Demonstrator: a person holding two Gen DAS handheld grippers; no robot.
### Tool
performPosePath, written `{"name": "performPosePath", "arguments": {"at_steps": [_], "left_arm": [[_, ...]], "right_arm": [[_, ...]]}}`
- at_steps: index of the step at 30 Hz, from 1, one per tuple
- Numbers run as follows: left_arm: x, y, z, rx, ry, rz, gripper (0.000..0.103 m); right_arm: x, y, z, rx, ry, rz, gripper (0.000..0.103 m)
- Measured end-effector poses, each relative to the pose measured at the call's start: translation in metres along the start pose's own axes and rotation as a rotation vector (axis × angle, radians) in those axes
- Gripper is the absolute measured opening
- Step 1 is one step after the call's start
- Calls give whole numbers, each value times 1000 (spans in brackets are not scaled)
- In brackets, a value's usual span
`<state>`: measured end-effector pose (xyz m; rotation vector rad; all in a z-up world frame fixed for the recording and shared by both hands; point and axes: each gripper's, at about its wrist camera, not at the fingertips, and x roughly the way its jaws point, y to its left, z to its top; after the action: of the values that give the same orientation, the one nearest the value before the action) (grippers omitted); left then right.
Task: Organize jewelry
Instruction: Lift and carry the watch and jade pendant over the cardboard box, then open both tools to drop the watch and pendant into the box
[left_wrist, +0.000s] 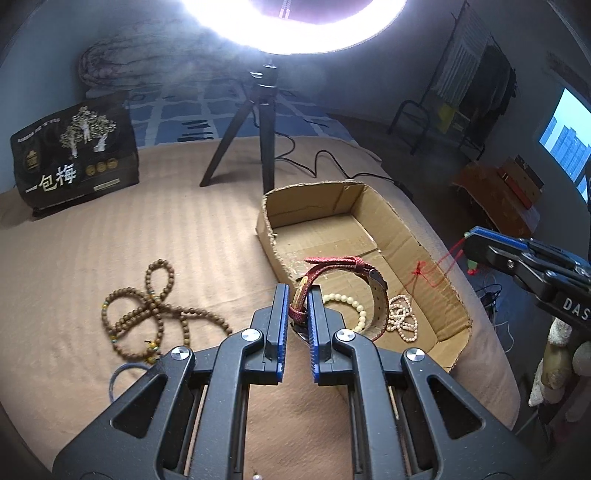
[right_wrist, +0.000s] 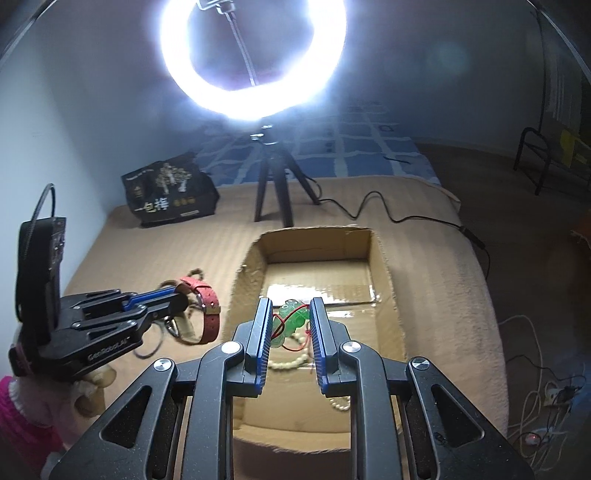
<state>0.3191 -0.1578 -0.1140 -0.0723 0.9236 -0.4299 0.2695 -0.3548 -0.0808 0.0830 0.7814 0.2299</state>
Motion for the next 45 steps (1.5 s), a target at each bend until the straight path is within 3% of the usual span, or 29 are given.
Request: {"name": "performPosePath", "arguments": {"at_steps": [27,30,32,35,45], "left_arm": [[25,-43,-22,83,75,-59,8],[24,-45,-24,88,81,-65,13],[23,-46,-25,91,78,-63,25],[19,-46,-24,94,67,-62,32],[16,-41,-29,95,72,-46,32]], "right_arm": [[32,-32,-10,76,63,-25,19],[33,-32,-10,78,70,-29,20],[34,-31,-10,77,76,-37,36],[32,-31,-11,82,62,-58,59],[31,-32,-12,96,75,-66,63]]}}
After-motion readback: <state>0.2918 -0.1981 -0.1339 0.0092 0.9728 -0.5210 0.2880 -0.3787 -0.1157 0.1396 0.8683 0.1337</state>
